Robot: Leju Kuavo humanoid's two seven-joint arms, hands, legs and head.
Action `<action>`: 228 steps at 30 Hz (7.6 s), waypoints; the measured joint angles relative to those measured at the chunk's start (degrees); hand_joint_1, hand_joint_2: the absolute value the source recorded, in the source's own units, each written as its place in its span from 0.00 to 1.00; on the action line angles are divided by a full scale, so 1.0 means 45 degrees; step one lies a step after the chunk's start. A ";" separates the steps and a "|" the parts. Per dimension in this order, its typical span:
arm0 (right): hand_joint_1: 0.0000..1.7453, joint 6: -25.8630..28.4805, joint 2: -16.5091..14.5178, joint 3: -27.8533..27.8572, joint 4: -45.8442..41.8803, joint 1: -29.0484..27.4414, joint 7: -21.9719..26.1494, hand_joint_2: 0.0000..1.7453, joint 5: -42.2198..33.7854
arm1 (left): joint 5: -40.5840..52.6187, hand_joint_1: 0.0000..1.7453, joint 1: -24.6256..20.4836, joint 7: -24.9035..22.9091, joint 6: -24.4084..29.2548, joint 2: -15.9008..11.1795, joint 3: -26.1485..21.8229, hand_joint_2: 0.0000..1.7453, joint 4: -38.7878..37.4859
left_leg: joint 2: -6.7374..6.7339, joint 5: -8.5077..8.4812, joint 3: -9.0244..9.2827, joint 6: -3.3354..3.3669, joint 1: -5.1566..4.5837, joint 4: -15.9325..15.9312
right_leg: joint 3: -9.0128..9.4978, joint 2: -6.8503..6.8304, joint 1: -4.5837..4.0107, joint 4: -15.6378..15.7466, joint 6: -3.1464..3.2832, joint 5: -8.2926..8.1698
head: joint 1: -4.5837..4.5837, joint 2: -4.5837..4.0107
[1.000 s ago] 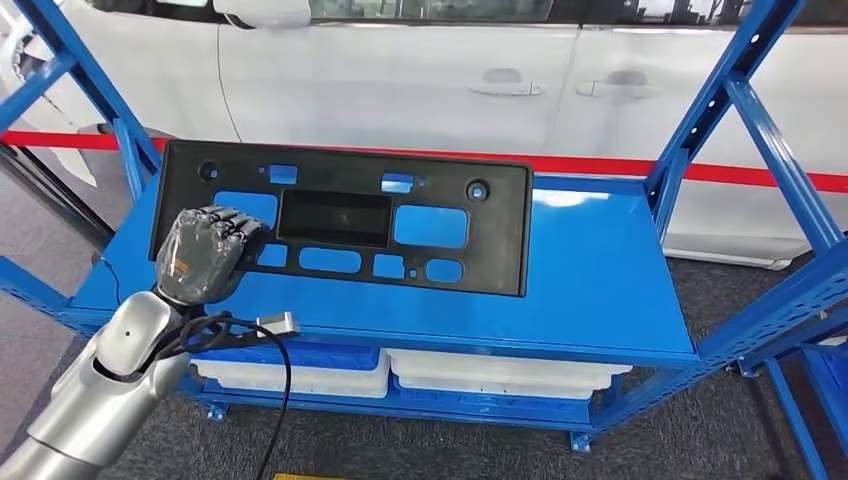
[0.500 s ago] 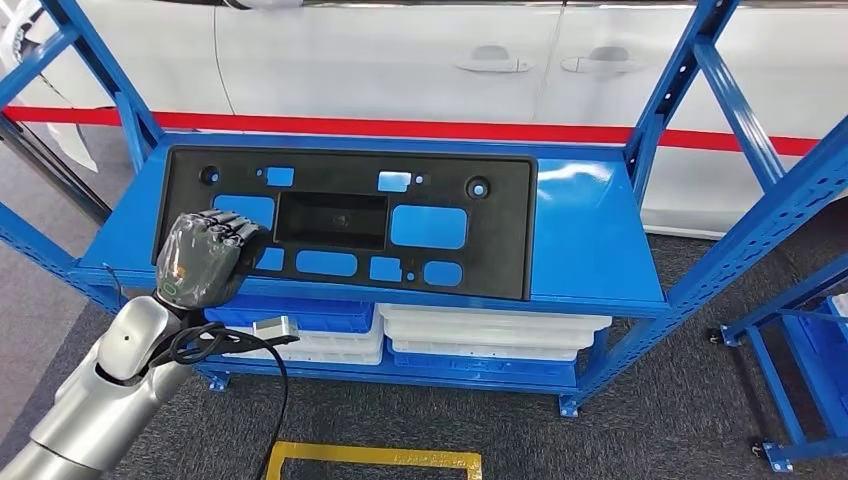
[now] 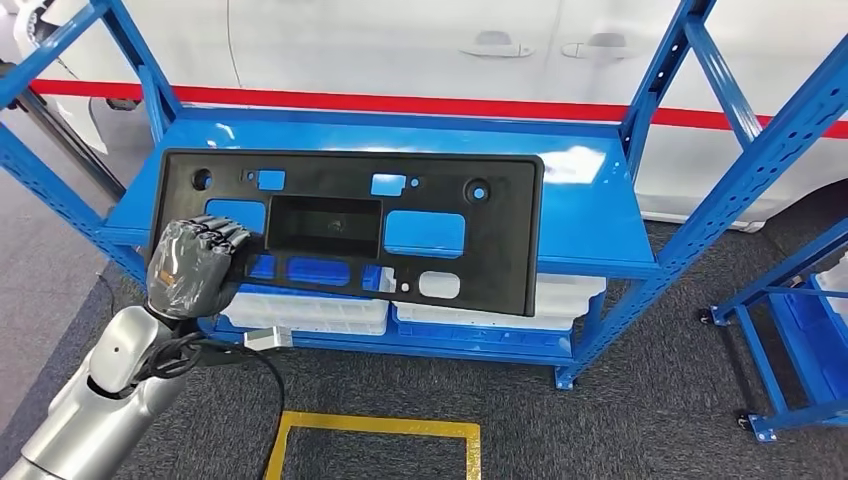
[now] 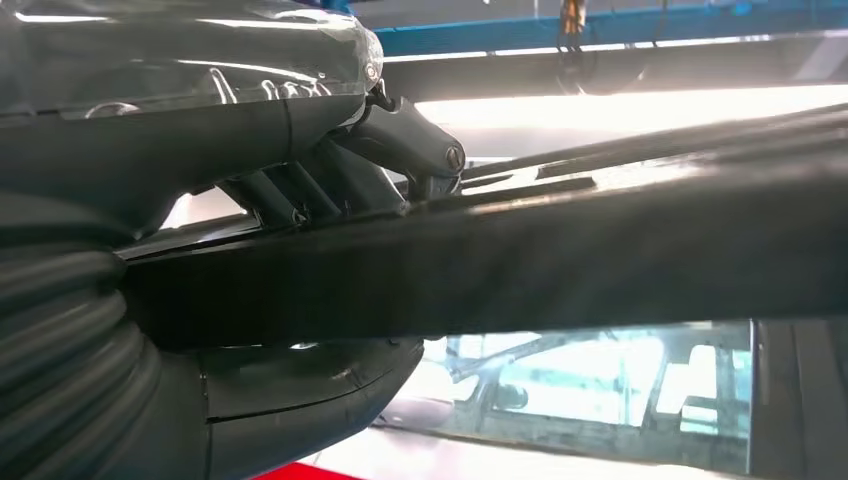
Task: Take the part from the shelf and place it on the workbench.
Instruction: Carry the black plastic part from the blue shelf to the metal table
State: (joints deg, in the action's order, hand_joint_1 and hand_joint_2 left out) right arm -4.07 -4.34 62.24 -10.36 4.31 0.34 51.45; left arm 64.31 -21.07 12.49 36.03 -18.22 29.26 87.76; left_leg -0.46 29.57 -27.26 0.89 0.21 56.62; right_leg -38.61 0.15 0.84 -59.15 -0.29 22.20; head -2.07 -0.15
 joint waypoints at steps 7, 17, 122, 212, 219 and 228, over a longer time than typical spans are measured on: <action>0.00 -0.0016 -0.0022 0.0126 0.0000 -0.0048 0.0089 0.00 -0.0085 | -0.0193 1.00 0.0347 0.0167 -0.0157 -0.0029 -0.0185 1.00 0.0258 | -0.0081 -0.1106 -0.1345 0.0334 -0.0070 0.0054 | -0.0550 0.0010 -0.0013 -0.3682 -0.0095 0.2275 | 0.0001 0.0000; 0.00 -0.0367 -0.0051 0.0267 -0.0011 0.0105 0.0210 0.00 -0.0240 | -0.1247 1.00 0.0245 0.0952 -0.0283 -0.0206 -0.0622 1.00 0.0264 | -0.0012 -0.1184 -0.2582 -0.0204 -0.0090 0.0948 | 0.2168 -0.0055 -0.0080 0.0482 0.0522 0.1569 | -0.0001 0.0000; 0.00 -0.0708 -0.0129 0.0550 0.0006 0.0232 0.0163 0.00 -0.0267 | -0.3263 1.00 -0.0046 0.1813 -0.0399 -0.0861 -0.1071 1.00 -0.1295 | 0.0058 0.0584 0.0373 -0.0184 -0.0034 0.0118 | -0.0025 -0.0119 -0.0338 -0.0077 0.0281 -0.0058 | -0.0001 0.0000; 0.00 -0.0840 -0.0300 0.0523 0.0010 0.0023 0.0152 0.00 0.0277 | -0.3191 1.00 0.1075 0.0815 -0.1138 -0.0896 -0.3053 1.00 -0.0032 | -0.0698 -0.0730 -0.1504 -0.0351 -0.0012 0.0662 | 0.1350 -0.1213 -0.0148 -0.0001 0.0365 0.1443 | -0.0001 0.0000; 0.00 -0.0817 -0.0311 0.0522 0.0010 0.0051 0.0170 0.00 0.0211 | -0.3264 1.00 0.1064 0.0735 -0.1288 -0.0838 -0.3172 1.00 0.0160 | 0.0060 -0.1026 -0.1411 0.0052 0.0062 0.0130 | 0.0749 -0.0406 -0.0097 -0.1549 -0.0020 0.2556 | 0.0002 0.0000; 0.00 -0.0651 -0.0336 0.0526 0.0010 -0.0095 0.0062 0.00 0.0139 | -0.3165 1.00 0.1389 0.0552 -0.1544 -0.0427 -0.3424 1.00 0.0617 | 0.1474 -0.0986 -0.1653 -0.0163 0.0100 0.0404 | 0.1154 0.1159 0.0002 -0.0123 0.0153 0.1303 | 0.0000 0.0000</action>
State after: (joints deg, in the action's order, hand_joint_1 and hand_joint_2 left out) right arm -6.99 -5.85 64.60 -10.32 3.89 0.62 52.07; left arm 50.07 -14.82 14.97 29.08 -20.15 13.85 90.53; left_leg 6.17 25.13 -34.69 0.16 0.66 58.44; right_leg -33.41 5.37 0.85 -59.70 0.39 28.06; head -2.07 -0.15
